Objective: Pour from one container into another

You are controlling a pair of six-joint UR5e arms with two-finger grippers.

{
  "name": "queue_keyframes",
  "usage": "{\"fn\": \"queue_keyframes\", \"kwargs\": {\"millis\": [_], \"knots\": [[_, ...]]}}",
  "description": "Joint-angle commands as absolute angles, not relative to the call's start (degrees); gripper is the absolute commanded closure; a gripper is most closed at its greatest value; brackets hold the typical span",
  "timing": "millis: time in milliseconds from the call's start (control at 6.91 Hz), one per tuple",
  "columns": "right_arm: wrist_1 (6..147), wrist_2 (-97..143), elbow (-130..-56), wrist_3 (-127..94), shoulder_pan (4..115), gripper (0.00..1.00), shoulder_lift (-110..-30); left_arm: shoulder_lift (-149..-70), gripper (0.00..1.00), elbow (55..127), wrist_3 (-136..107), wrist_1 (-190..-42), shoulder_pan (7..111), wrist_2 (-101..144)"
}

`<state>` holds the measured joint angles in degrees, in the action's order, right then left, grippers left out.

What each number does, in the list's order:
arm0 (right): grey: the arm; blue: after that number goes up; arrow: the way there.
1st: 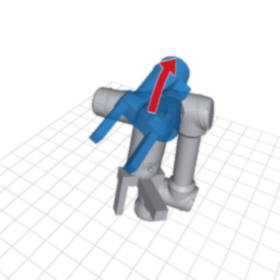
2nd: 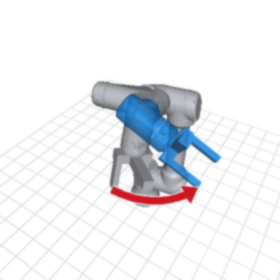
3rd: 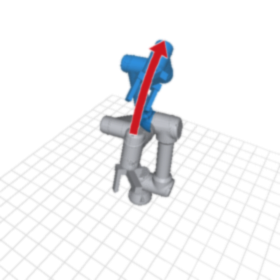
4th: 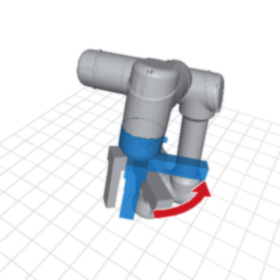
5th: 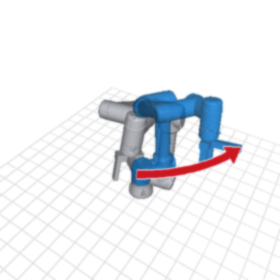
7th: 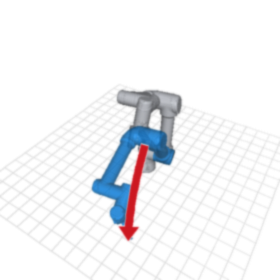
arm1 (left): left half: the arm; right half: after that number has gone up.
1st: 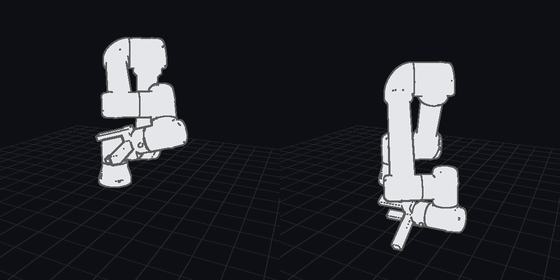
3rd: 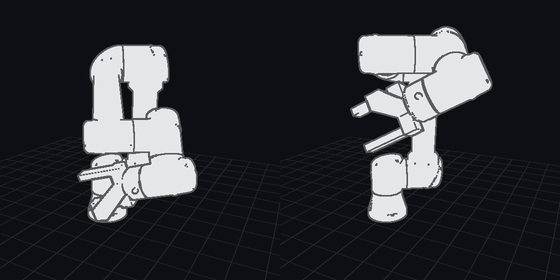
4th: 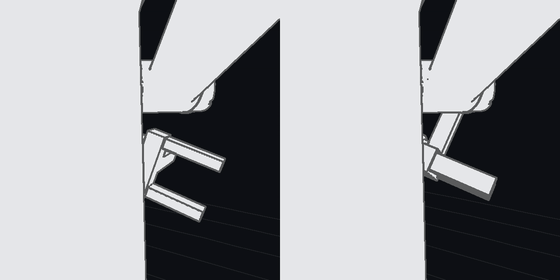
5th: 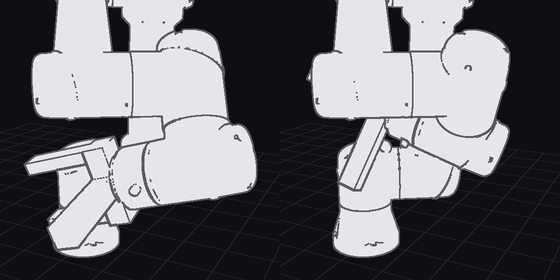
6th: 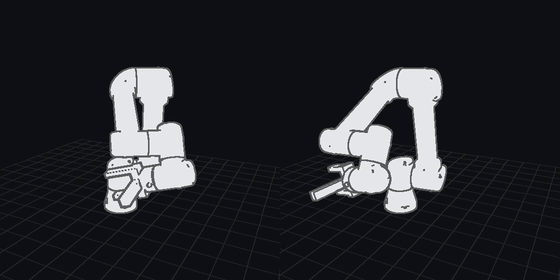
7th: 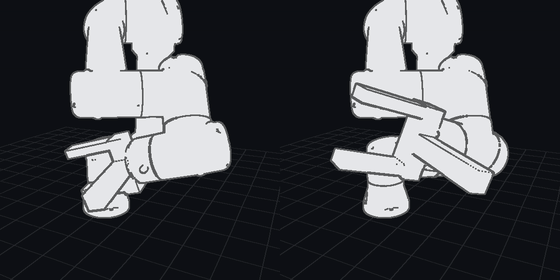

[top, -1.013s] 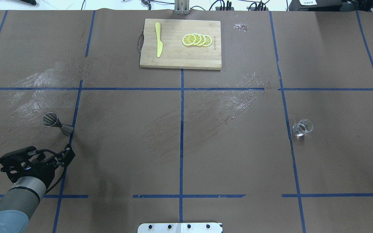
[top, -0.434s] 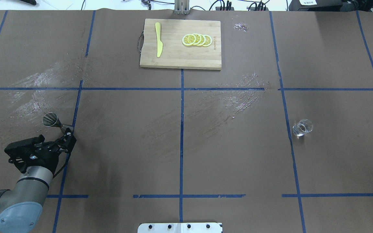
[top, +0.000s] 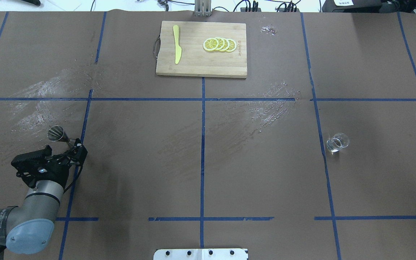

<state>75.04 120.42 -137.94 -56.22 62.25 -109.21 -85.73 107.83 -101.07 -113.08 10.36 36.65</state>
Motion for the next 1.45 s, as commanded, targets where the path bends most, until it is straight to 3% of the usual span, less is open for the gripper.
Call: {"fn": "queue_keyframes", "kwargs": {"millis": [0, 290, 579, 1303], "knots": [[73.39, 120.32, -139.48, -58.00, 59.69, 0.00, -111.36, -85.96, 0.08, 107.14, -99.67, -113.12, 11.60, 35.78], [73.39, 119.36, -139.57, -58.27, 57.23, 0.00, -112.32, -88.66, 0.10, 105.22, -97.40, -113.20, 12.73, 35.42], [73.30, 119.36, -139.75, -58.53, 56.17, 0.00, -112.76, -90.00, 0.21, 103.89, -97.30, -113.29, 12.92, 35.42], [73.30, 119.36, -139.75, -59.15, 54.75, 0.00, -112.68, -90.09, 0.28, 103.10, -95.98, -113.47, 14.06, 35.60]]}}
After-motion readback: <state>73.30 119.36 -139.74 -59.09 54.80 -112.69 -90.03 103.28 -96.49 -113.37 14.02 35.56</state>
